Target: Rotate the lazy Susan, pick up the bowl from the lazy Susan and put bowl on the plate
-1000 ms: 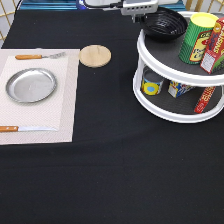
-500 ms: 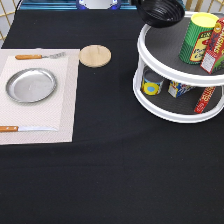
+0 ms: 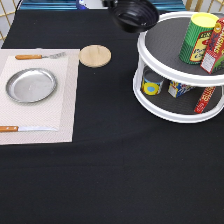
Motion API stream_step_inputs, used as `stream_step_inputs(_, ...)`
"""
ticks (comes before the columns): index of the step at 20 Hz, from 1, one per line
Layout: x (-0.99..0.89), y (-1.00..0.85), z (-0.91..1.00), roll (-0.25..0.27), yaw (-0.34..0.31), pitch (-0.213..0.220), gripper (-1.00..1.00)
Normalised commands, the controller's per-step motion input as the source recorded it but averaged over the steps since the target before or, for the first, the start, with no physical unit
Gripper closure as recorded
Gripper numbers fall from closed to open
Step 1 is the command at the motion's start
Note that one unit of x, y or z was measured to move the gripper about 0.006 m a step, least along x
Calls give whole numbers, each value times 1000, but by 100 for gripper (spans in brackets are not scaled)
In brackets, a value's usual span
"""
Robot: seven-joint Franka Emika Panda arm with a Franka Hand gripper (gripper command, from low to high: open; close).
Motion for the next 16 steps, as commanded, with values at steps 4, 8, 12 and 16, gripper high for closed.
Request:
stream_step_inputs(4,529,-782,0,0,-62,-5,100)
stream_step_inputs(8,447,-852,-19,5,-41,0,100)
stream_step_inputs(12,346,-835,-129,16,-53,-1,100)
stream_step_inputs(16,149,-766,-221,1,-101,-7,100)
